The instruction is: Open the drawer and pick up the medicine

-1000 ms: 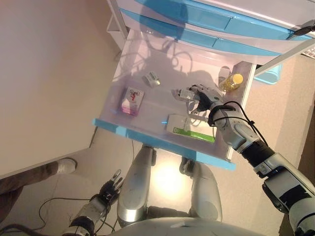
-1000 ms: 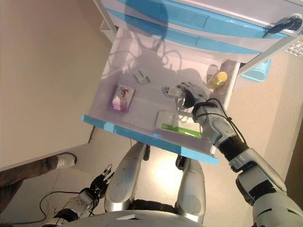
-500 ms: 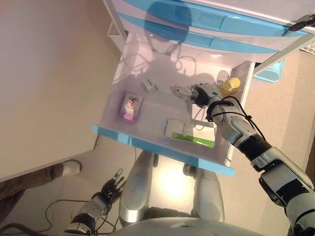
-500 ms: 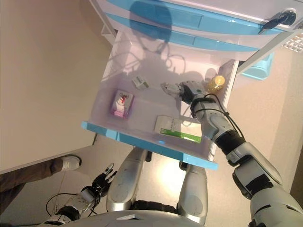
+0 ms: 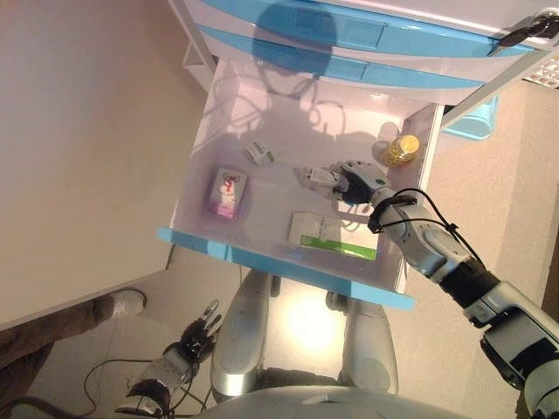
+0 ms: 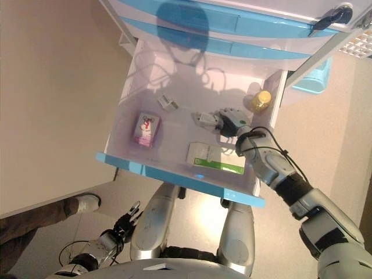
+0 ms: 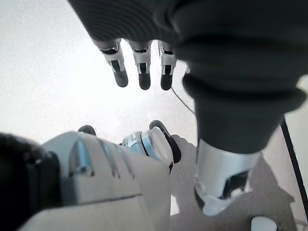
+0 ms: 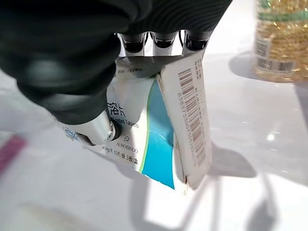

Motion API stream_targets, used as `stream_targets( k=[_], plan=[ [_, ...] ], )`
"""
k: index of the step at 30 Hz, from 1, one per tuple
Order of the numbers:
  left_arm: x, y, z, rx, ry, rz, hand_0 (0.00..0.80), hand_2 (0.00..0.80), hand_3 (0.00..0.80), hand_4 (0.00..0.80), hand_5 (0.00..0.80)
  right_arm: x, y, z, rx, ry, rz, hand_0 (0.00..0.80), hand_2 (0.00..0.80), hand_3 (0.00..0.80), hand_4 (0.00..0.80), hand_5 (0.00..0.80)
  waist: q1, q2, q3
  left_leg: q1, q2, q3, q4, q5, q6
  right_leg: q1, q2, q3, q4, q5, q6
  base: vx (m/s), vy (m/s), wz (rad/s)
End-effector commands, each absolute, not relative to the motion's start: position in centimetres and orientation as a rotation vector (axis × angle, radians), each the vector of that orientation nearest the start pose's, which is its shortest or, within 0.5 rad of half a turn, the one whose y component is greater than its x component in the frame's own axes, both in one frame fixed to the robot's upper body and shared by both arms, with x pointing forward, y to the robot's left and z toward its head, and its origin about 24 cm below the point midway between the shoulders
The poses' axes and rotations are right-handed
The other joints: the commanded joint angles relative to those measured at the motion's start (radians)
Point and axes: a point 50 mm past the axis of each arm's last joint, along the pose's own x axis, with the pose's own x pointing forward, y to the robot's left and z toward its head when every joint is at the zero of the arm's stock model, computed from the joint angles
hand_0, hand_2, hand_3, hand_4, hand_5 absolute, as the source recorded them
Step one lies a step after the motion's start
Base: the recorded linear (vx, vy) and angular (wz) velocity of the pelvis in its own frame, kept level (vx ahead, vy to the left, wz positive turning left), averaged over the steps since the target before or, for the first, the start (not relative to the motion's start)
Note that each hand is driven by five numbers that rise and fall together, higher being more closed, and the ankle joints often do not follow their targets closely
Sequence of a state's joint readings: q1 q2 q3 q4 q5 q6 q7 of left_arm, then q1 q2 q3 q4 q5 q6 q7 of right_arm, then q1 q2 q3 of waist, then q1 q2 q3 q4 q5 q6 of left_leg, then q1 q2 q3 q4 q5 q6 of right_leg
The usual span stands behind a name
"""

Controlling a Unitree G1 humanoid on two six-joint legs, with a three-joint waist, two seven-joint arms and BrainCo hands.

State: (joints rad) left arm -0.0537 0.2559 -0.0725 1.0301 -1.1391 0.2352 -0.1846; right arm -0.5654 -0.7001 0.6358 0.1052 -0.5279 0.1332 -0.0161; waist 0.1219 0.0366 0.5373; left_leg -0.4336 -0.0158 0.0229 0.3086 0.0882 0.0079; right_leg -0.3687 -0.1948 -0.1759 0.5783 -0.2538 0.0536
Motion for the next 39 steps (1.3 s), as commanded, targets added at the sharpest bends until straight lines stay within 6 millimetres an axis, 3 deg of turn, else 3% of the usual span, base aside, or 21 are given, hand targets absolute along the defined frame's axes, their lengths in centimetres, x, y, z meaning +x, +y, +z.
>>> stream_targets(
  k=[1, 7, 17, 30, 39],
  plan=[
    [12.0, 21.1, -15.0, -0.931, 1.006, 0.396, 0.0, 0.0, 0.0, 0.0, 0.0, 30.6, -12.2, 15.6, -1.285, -0.539, 0.403, 0.8, 0.8, 0.8, 0.8, 0.8, -0.014, -0.013, -0.017, 0.081, -0.019, 0.013, 0.027, -0.159, 0.033, 0.027, 0.028, 0.023, -0.064, 0.086, 0.002, 0.053, -0.03, -0.02],
    [10.6, 21.3, -15.4, -0.898, 1.031, 0.409, 0.0, 0.0, 0.0, 0.0, 0.0, 26.9, -11.3, 19.6, -1.185, -0.783, 0.517, 0.8, 0.8, 0.8, 0.8, 0.8, -0.038, -0.023, -0.049, 0.138, -0.019, 0.015, -0.009, -0.165, 0.033, 0.071, 0.037, 0.043, -0.099, 0.091, 0.014, 0.061, -0.032, -0.09],
    [9.3, 21.3, -15.8, -0.824, 1.071, 0.442, 0.0, 0.0, 0.0, 0.0, 0.0, 23.1, -11.1, 23.6, -1.057, -1.019, 0.595, 0.8, 0.8, 0.8, 0.8, 0.8, -0.059, -0.043, -0.147, 0.256, -0.021, 0.027, -0.108, -0.164, 0.025, 0.176, 0.051, 0.052, -0.186, 0.104, 0.032, 0.059, -0.052, -0.08],
    [6.1, 20.7, -16.9, -0.753, 1.212, 0.529, 0.0, 0.0, 0.0, 0.0, 0.0, 21.3, -10.8, 25.8, -0.91, -1.094, 0.637, 0.8, 0.8, 0.8, 0.8, 0.8, -0.061, -0.07, -0.304, 0.4, -0.014, 0.021, -0.22, -0.166, 0.024, 0.295, 0.063, 0.036, -0.261, 0.121, 0.049, 0.122, -0.031, -0.05],
    [5.1, 20.7, -17.1, -0.729, 1.263, 0.577, 0.0, 0.0, 0.0, 0.0, 0.0, 21.4, -11.6, 27.2, -0.916, -1.185, 0.413, 0.8, 0.8, 0.8, 0.8, 0.8, -0.062, -0.086, -0.348, 0.433, -0.015, 0.026, -0.237, -0.18, 0.029, 0.324, 0.056, 0.034, -0.28, 0.142, 0.065, 0.052, -0.002, -0.02]
  ],
)
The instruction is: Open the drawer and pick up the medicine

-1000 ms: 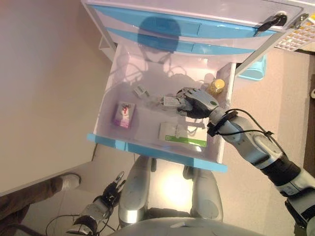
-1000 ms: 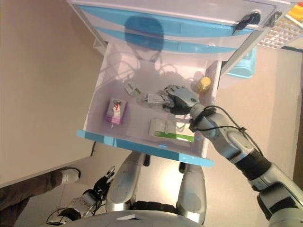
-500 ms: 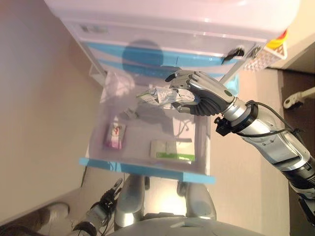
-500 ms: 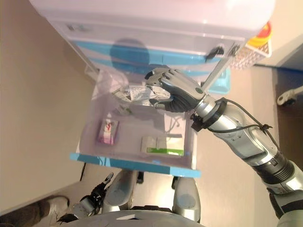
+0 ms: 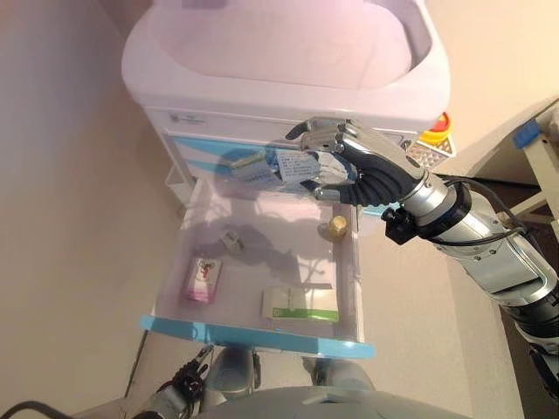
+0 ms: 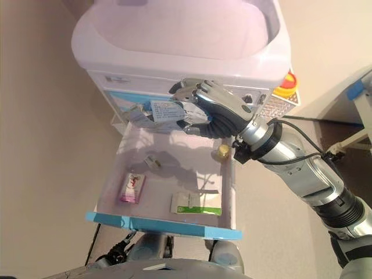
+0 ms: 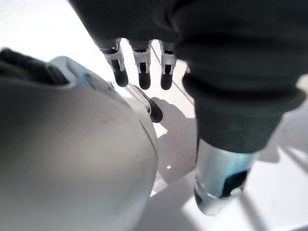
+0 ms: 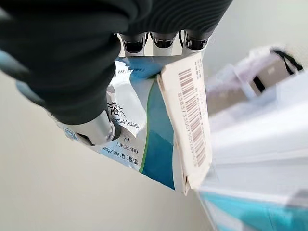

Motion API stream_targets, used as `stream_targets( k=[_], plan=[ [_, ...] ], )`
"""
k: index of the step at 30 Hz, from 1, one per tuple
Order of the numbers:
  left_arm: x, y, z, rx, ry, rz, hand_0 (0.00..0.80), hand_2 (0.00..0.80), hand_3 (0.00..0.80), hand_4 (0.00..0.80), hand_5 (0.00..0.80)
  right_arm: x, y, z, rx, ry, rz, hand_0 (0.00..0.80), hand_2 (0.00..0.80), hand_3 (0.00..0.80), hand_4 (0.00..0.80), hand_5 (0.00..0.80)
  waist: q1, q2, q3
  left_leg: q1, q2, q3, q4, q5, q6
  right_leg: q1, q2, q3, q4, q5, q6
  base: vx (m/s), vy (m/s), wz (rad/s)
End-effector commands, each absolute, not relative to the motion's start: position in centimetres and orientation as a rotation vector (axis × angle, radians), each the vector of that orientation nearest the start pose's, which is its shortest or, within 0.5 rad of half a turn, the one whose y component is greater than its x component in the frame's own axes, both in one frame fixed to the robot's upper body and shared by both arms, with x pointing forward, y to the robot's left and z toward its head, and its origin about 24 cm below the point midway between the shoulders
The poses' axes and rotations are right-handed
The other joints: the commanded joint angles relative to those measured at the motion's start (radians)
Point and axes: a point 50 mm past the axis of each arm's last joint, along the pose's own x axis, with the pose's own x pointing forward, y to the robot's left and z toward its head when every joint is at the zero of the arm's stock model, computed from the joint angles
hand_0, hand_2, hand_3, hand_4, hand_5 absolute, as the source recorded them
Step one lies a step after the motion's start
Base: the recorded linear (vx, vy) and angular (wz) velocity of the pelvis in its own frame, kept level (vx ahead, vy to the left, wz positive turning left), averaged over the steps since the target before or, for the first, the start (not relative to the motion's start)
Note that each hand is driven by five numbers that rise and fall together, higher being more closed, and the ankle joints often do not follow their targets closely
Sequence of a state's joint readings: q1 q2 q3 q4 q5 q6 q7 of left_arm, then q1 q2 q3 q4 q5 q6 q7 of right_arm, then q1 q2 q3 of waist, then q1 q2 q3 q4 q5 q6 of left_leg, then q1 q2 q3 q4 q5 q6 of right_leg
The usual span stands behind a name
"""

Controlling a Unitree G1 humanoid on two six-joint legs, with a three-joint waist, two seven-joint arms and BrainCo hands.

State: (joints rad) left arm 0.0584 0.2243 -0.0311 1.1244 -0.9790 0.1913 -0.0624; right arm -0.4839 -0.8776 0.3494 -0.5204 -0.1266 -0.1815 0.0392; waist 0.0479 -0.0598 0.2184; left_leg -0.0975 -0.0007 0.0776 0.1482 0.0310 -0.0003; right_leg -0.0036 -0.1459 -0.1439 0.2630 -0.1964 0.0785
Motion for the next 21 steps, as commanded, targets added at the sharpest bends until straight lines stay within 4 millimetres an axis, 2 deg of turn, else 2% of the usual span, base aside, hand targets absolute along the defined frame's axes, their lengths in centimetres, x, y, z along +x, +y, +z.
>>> stream_targets(
  k=[1, 7, 11, 17, 21],
  plan=[
    [5.0, 20.7, -17.1, -0.727, 1.266, 0.582, 0.0, 0.0, 0.0, 0.0, 0.0, 21.7, -11.9, 27.5, -0.936, -1.183, 0.369, 0.8, 0.8, 0.8, 0.8, 0.8, 0.011, 0.008, -0.036, 0.1, -0.031, -0.028, -0.078, -0.123, 0.038, -0.04, 0.006, 0.003, 0.036, 0.09, 0.043, 0.044, 0.002, -0.01],
    [4.5, 21.1, -17.2, -0.714, 1.279, 0.615, 0.0, 0.0, 0.0, 0.0, 0.0, 24.1, -13.6, 29.5, -1.052, -1.116, 0.145, 0.8, 0.8, 0.8, 0.8, 0.8, 0.02, -0.006, -0.072, 0.116, -0.032, -0.029, -0.088, -0.124, 0.04, -0.026, 0.002, 0.004, 0.028, 0.116, 0.055, 0.074, -0.008, -0.04],
    [4.3, 21.5, -17.2, -0.689, 1.313, 0.625, 0.0, 0.0, 0.0, 0.0, 0.0, 26.7, -14.7, 30.9, -1.2, -1.025, 0.001, 0.8, 0.8, 0.8, 0.8, 0.8, 0.036, -0.013, -0.096, 0.127, -0.035, -0.038, -0.092, -0.125, 0.044, -0.015, 0.002, 0.002, 0.026, 0.121, 0.057, 0.094, 0.0, 0.0],
    [4.2, 22.4, -17.0, -0.668, 1.335, 0.643, 0.0, 0.0, 0.0, 0.0, 0.0, 29.8, -15.6, 31.7, -1.347, -0.904, -0.097, 0.8, 0.8, 0.8, 0.8, 0.8, 0.064, -0.02, -0.106, 0.136, -0.041, -0.061, -0.092, -0.128, 0.052, -0.001, -0.003, -0.005, 0.022, 0.126, 0.058, 0.076, 0.003, 0.02],
    [4.6, 23.1, -16.8, -0.643, 1.343, 0.663, 0.0, 0.0, 0.0, 0.0, 0.0, 32.6, -16.7, 31.4, -1.432, -0.793, -0.153, 0.8, 0.8, 0.8, 0.8, 0.8, 0.09, -0.024, -0.112, 0.138, -0.049, -0.079, -0.086, -0.131, 0.058, 0.014, -0.011, -0.018, 0.013, 0.125, 0.058, 0.074, 0.019, 0.07]
  ],
)
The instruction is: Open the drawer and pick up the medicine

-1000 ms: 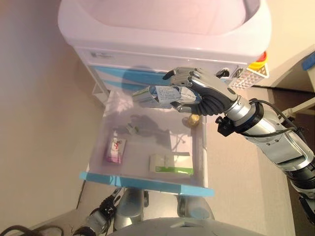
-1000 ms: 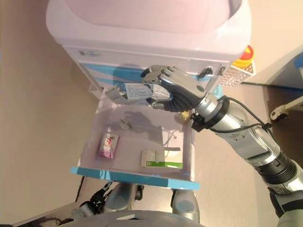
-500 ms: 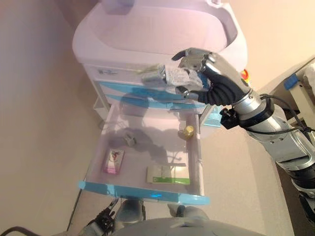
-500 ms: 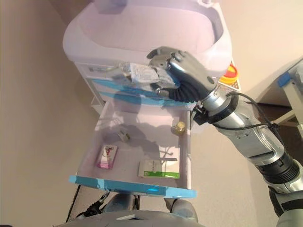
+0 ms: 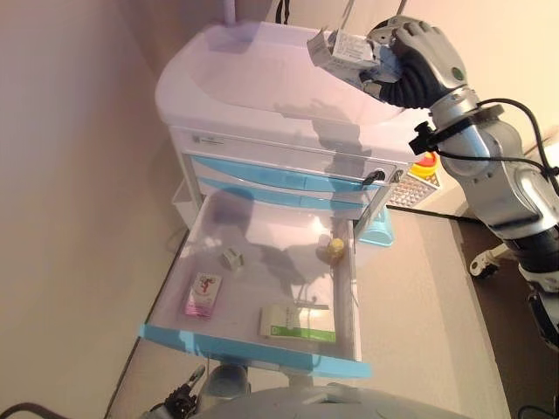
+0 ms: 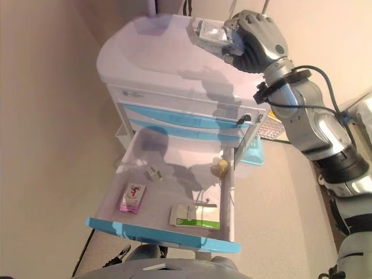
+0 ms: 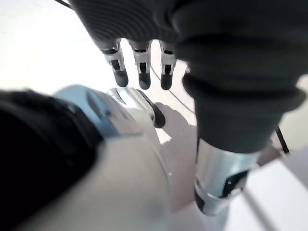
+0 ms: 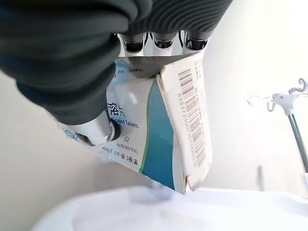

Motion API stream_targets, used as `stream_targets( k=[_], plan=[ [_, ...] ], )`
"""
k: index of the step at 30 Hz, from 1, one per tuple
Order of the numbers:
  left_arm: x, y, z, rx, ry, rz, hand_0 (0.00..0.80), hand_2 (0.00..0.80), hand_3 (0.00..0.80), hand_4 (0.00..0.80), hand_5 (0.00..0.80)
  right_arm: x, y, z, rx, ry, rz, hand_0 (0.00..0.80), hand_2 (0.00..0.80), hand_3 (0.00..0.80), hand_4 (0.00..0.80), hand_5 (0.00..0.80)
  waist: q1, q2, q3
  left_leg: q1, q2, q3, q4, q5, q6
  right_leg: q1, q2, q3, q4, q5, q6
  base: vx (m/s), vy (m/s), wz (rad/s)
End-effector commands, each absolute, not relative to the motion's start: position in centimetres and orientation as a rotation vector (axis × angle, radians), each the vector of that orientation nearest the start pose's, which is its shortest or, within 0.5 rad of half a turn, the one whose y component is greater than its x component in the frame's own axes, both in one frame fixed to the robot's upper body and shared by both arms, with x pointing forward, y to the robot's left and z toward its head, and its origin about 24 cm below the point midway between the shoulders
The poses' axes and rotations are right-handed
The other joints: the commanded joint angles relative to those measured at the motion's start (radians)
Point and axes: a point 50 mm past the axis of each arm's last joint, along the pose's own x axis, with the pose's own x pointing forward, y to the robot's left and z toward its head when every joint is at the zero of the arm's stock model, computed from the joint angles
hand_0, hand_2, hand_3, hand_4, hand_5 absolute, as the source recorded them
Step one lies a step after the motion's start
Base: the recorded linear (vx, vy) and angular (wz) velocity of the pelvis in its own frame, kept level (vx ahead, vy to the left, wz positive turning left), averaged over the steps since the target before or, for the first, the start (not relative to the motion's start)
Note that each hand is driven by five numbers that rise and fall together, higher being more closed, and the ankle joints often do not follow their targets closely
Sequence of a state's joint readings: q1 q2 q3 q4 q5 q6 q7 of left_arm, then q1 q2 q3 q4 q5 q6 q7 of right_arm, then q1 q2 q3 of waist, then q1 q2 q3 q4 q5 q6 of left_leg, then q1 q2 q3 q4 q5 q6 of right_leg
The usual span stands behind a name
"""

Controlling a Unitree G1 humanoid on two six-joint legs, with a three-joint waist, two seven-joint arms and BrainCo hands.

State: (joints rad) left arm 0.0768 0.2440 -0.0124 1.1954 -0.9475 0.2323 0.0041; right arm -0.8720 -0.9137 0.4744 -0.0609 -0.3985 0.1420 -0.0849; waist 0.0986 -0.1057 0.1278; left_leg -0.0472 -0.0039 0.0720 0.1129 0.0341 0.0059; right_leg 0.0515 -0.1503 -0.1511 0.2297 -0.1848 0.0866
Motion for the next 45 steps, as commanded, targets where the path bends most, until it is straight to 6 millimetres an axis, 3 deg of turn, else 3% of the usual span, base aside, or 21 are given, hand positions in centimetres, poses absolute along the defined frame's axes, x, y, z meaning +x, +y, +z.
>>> stream_targets(
  k=[1, 7, 14, 26, 31, 36, 45],
  plan=[
    [4.8, 23.3, -16.7, -0.635, 1.346, 0.663, 0.0, 0.0, 0.0, 0.0, 0.0, 33.2, -16.8, 31.2, -1.466, -0.774, -0.169, 0.8, 0.8, 0.8, 0.8, 0.8, 0.047, 0.021, -0.022, 0.085, -0.048, -0.08, -0.048, -0.133, 0.053, -0.037, -0.008, -0.013, 0.045, 0.114, 0.05, 0.065, 0.026, 0.13],
    [5.6, 24.2, -16.4, -0.605, 1.348, 0.673, 0.0, 0.0, 0.0, 0.0, 0.0, 36.3, -17.6, 29.7, -1.564, -0.666, -0.188, 0.8, 0.8, 0.8, 0.8, 0.8, 0.083, 0.019, -0.026, 0.076, -0.06, -0.107, -0.034, -0.135, 0.062, -0.031, -0.019, -0.033, 0.051, 0.113, 0.051, 0.044, 0.031, 0.18],
    [6.4, 24.5, -16.2, -0.585, 1.347, 0.676, 0.0, 0.0, 0.0, 0.0, 0.0, 38.9, -18.0, 25.9, -1.735, -0.59, -0.155, 0.8, 0.8, 0.8, 0.8, 0.8, 0.132, 0.029, -0.026, 0.062, -0.073, -0.138, -0.019, -0.136, 0.064, -0.019, -0.04, -0.062, 0.039, 0.107, 0.049, 0.005, 0.006, 0.19],
    [6.4, 24.2, -16.2, -0.566, 1.377, 0.68, 0.0, 0.0, 0.0, 0.0, 0.0, 40.3, -18.3, 20.4, -2.136, -0.519, -0.034, 0.8, 0.8, 0.8, 0.8, 0.8, 0.19, 0.05, -0.011, 0.054, -0.092, -0.175, -0.007, -0.137, 0.065, -0.019, -0.073, -0.105, 0.052, 0.099, 0.048, 0.014, 0.036, 0.08],
    [6.6, 24.3, -16.2, -0.577, 1.363, 0.677, 0.0, 0.0, 0.0, 0.0, 0.0, 40.7, -20.8, 21.0, -2.026, -0.338, -0.232, 0.8, 0.8, 0.8, 0.8, 0.8, 0.205, 0.058, 0.005, 0.033, -0.087, -0.173, 0.006, -0.136, 0.064, -0.025, -0.08, -0.111, 0.047, 0.09, 0.048, -0.012, 0.017, 0.07],
    [6.6, 24.3, -16.2, -0.588, 1.356, 0.684, 0.0, 0.0, 0.0, 0.0, 0.0, 40.3, -25.3, 23.1, -1.975, -0.237, -0.519, 0.8, 0.8, 0.8, 0.8, 0.8, 0.208, 0.068, 0.024, 0.018, -0.087, -0.166, 0.017, -0.137, 0.064, -0.028, -0.084, -0.124, 0.05, 0.089, 0.047, -0.032, 0.023, 0.09],
    [5.1, 24.0, -16.5, -0.599, 1.373, 0.682, 0.0, 0.0, 0.0, 0.0, 0.0, 39.2, -29.6, 24.3, -1.817, -0.063, -0.652, 0.8, 0.8, 0.8, 0.8, 0.8, 0.203, 0.07, 0.019, 0.044, -0.092, -0.176, 0.016, -0.143, 0.067, -0.01, -0.085, -0.116, 0.058, 0.091, 0.043, 0.046, 0.014, 0.04]
  ],
)
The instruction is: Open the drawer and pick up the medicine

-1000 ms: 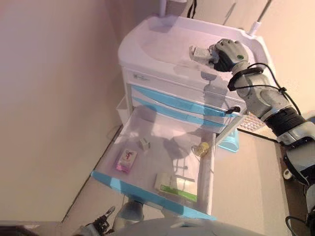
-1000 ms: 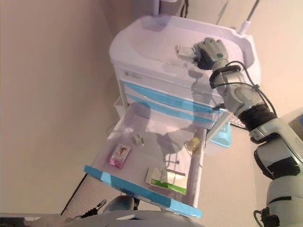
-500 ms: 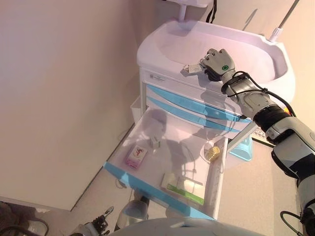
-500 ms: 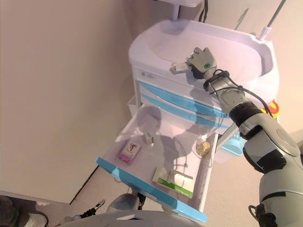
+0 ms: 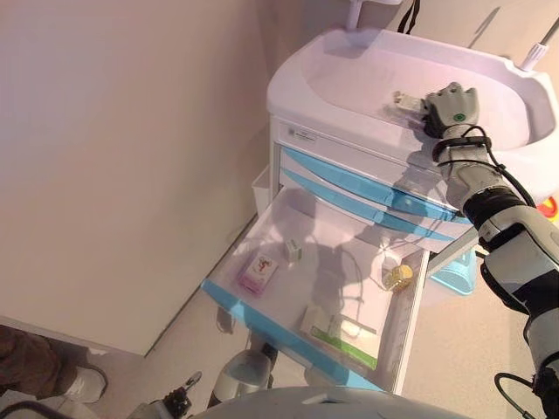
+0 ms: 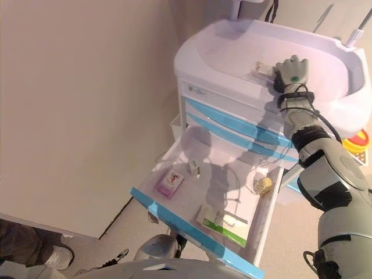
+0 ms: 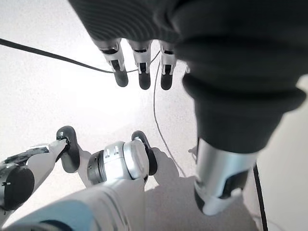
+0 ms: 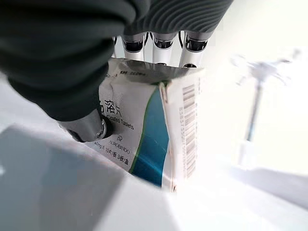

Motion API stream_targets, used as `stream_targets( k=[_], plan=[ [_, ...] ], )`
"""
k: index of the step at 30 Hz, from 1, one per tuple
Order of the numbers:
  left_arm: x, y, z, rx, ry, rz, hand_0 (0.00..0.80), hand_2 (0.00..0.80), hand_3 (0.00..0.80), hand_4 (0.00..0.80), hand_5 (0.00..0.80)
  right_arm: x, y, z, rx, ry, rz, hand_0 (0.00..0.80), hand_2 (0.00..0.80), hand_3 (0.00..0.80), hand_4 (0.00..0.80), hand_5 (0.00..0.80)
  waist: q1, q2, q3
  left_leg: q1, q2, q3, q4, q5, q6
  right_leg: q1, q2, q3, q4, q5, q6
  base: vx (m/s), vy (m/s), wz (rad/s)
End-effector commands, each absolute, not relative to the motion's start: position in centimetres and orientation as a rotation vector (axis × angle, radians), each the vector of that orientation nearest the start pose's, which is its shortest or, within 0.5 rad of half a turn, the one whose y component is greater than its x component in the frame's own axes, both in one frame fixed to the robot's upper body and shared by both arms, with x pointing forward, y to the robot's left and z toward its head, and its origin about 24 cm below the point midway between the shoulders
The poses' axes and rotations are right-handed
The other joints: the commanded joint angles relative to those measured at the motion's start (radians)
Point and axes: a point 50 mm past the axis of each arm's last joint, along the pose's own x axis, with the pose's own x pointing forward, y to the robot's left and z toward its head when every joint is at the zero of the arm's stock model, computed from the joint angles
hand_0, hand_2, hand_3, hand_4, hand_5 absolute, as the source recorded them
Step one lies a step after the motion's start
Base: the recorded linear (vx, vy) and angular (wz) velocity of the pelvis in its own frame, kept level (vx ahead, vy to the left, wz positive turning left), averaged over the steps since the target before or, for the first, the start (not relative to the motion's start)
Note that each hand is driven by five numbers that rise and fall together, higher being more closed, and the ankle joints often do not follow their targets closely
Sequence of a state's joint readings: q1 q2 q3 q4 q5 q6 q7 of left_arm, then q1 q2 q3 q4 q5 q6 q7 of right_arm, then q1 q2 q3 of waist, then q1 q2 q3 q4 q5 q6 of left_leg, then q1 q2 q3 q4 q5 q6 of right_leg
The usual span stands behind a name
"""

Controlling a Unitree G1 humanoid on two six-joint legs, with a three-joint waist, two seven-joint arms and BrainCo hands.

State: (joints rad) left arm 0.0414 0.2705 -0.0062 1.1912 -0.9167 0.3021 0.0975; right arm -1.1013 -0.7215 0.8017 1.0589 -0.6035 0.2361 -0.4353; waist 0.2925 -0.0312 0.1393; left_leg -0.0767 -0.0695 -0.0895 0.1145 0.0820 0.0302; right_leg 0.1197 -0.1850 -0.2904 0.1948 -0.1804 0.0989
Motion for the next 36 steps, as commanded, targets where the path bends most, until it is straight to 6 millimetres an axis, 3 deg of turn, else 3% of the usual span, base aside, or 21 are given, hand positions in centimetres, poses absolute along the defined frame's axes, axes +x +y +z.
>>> stream_targets(
  k=[1, 6, 9, 10, 11, 14, 27, 34, 36],
  plan=[
    [5.0, 24.0, -16.5, -0.599, 1.374, 0.68, 0.0, 0.0, 0.0, 0.0, 0.0, 39.0, -30.2, 24.2, -1.806, -0.041, -0.659, 0.8, 0.8, 0.8, 0.8, 0.8, 0.008, -0.004, 0.008, 0.074, -0.025, -0.014, 0.015, -0.192, 0.043, -0.077, -0.049, 0.023, 0.091, 0.085, 0.03, 0.0, 0.0, 0.0],
    [4.7, 24.4, -16.4, -0.603, 1.372, 0.692, 0.0, 0.0, 0.0, 0.0, 0.0, 38.2, -32.2, 23.3, -1.73, 0.091, -0.666, 0.8, 0.8, 0.8, 0.8, 0.8, 0.0, -0.005, 0.009, 0.08, -0.025, -0.007, 0.016, -0.194, 0.043, -0.076, -0.05, 0.024, 0.095, 0.091, 0.031, 0.0, 0.0, 0.0],
    [4.7, 24.6, -16.4, -0.61, 1.365, 0.701, 0.0, 0.0, 0.0, 0.0, 0.0, 37.7, -33.8, 21.7, -1.626, 0.251, -0.595, 0.8, 0.8, 0.8, 0.8, 0.8, -0.007, -0.007, 0.01, 0.082, -0.023, -0.005, 0.019, -0.198, 0.044, -0.076, -0.048, 0.03, 0.098, 0.087, 0.028, 0.0, 0.0, 0.0],
    [4.7, 24.7, -16.4, -0.609, 1.368, 0.702, 0.0, 0.0, 0.0, 0.0, 0.0, 37.5, -34.1, 21.2, -1.613, 0.293, -0.566, 0.662, 0.662, 0.662, 0.662, 0.662, -0.008, -0.007, 0.011, 0.084, -0.022, -0.006, 0.019, -0.198, 0.044, -0.075, -0.048, 0.031, 0.099, 0.087, 0.027, 0.0, 0.0, 0.0],
    [4.7, 24.7, -16.3, -0.608, 1.372, 0.701, 0.0, 0.0, 0.0, 0.0, 0.0, 37.5, -34.3, 20.9, -1.611, 0.32, -0.553, 0.0, 0.0, 0.0, 0.0, 0.0, -0.009, -0.006, 0.012, 0.086, -0.022, -0.007, 0.019, -0.198, 0.044, -0.075, -0.048, 0.032, 0.1, 0.09, 0.027, 0.0, 0.0, 0.0],
    [4.8, 24.8, -16.3, -0.604, 1.381, 0.702, 0.0, 0.0, 0.0, 0.0, 0.0, 37.2, -34.9, 20.4, -1.592, 0.395, -0.537, 0.0, 0.0, 0.0, 0.0, 0.0, -0.013, -0.006, 0.018, 0.089, -0.02, -0.009, 0.021, -0.201, 0.046, -0.077, -0.047, 0.039, 0.106, 0.09, 0.026, 0.0, 0.0, 0.0],
    [5.5, 25.1, -16.1, -0.604, 1.378, 0.685, 0.0, 0.0, 0.0, 0.0, 0.0, 36.8, -34.9, 25.3, -1.672, 0.152, -0.825, 0.0, 0.0, 0.0, 0.0, 0.0, -0.022, -0.012, 0.024, 0.086, -0.015, -0.005, 0.024, -0.2, 0.044, -0.076, -0.039, 0.048, 0.093, 0.087, 0.033, 0.0, 0.0, 0.0],
    [5.1, 25.3, -16.1, -0.615, 1.377, 0.688, 0.0, 0.0, 0.0, 0.0, 0.0, 36.5, -34.2, 29.1, -1.611, -0.032, -0.961, 0.0, 0.0, 0.0, 0.0, 0.0, -0.034, -0.015, 0.016, 0.092, -0.013, 0.002, 0.019, -0.201, 0.041, -0.073, -0.034, 0.051, 0.09, 0.089, 0.031, -0.007, -0.003, -0.01],
    [4.7, 25.3, -16.1, -0.615, 1.388, 0.676, 0.0, 0.0, 0.0, 0.0, 0.0, 36.2, -33.4, 31.3, -1.597, -0.147, -1.006, 0.0, 0.0, 0.0, 0.0, 0.0, -0.044, -0.017, 0.013, 0.091, -0.012, 0.007, 0.02, -0.203, 0.039, -0.077, -0.032, 0.054, 0.091, 0.088, 0.031, -0.039, -0.011, -0.03]
  ],
)
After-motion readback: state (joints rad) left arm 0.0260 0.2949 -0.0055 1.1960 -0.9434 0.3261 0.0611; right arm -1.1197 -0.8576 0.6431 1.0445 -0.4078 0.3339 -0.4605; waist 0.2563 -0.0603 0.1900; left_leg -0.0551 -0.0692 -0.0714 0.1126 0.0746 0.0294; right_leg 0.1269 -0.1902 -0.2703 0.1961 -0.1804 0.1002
